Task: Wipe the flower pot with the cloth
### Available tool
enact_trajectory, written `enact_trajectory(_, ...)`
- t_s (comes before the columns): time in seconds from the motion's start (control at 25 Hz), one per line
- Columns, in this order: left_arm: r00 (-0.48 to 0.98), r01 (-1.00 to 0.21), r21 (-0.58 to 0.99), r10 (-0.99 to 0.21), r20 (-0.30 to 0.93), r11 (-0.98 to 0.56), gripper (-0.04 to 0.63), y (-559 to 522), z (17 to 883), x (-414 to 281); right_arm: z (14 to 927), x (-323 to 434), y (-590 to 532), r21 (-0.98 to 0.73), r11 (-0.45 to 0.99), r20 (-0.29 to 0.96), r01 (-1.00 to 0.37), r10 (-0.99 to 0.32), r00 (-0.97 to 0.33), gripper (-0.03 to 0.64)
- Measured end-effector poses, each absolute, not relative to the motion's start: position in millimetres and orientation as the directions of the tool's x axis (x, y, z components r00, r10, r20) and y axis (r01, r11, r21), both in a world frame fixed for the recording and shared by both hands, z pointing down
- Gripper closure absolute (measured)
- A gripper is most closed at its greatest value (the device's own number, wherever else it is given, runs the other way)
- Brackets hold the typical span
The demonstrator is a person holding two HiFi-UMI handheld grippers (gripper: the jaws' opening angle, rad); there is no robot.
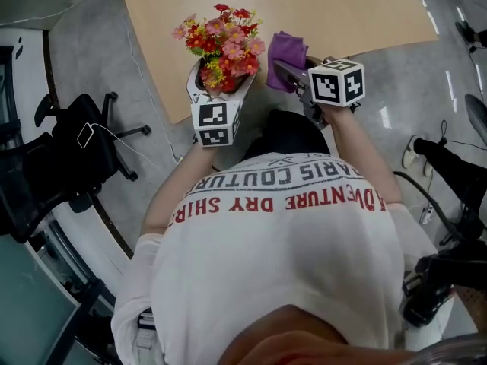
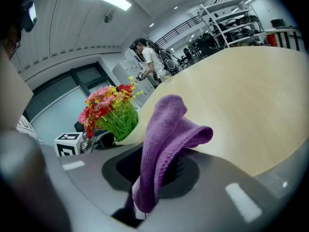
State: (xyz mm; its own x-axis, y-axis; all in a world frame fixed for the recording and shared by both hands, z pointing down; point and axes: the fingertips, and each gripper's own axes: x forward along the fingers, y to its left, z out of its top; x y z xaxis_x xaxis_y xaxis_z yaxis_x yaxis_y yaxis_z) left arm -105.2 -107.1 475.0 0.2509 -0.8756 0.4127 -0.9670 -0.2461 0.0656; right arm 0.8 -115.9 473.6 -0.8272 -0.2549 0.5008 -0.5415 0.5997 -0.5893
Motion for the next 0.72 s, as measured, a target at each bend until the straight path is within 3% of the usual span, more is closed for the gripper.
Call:
enact_trajectory(0.4,0.584,-0.780,0.076,-0.680,0.442,-0.621,0.071,-100,470,-108,446,-15,-108,-0.738,0.556,0.354,-0.383,-0.166,-0.921,0.565)
enact_trajectory(0.72,0.652,-0.710,0.077,-0.612,0.448,-0.700,0.071,-96,472,-109,435,-36,-107,-0.738,0.593,0.314,-0.322,-0.120,-0.942,0.565)
